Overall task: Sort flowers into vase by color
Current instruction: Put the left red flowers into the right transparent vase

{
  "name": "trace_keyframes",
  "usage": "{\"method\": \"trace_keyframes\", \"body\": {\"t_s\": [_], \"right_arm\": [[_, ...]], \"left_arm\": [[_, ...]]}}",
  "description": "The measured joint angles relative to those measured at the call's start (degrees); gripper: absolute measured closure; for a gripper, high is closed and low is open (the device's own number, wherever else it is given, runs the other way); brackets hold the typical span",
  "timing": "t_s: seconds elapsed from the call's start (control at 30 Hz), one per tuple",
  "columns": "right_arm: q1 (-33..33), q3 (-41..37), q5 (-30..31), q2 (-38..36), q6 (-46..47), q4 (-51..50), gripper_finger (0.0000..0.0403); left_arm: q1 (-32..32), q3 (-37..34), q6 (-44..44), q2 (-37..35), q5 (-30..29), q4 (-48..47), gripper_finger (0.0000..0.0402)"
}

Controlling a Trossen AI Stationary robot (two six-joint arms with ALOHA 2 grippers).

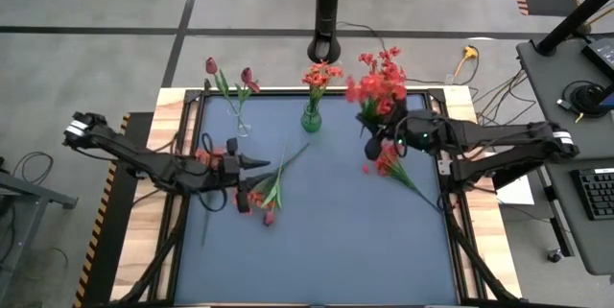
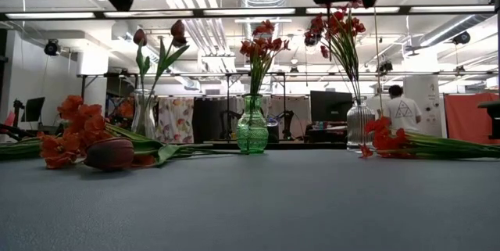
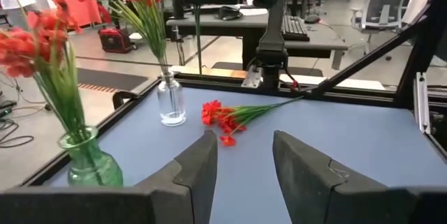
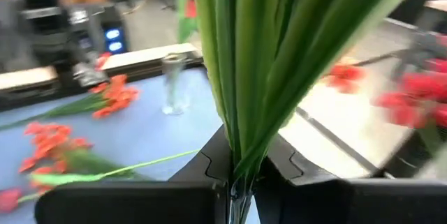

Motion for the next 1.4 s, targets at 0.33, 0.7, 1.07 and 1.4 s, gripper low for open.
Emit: {"method": "trace_keyframes", "body": {"t_s": [0.33, 0.7, 1.07, 1.4], "right_arm": [[-4.44, -2.25, 13.14, -3.54, 5.14, -5.88, 0.0374], [-5.5, -2.25, 18.02, -3.13, 7.68, -10.33, 0.0374], [-9.13, -2.3, 20.6, -2.48, 7.64, -10.71, 0.0374], [-11.75, -3.52, 20.43, -1.95, 7.79, -9.69, 0.0374]], "left_arm": [[0.0, 0.0, -0.21, -6.63, -4.01, -9.05, 0.0278], [0.0, 0.0, 0.03, -7.66, -4.04, -11.38, 0.0278], [0.0, 0.0, 1.54, -7.98, -7.55, -11.81, 0.0278], [0.0, 0.0, 3.06, -10.22, -7.61, -11.85, 0.0278]]}}
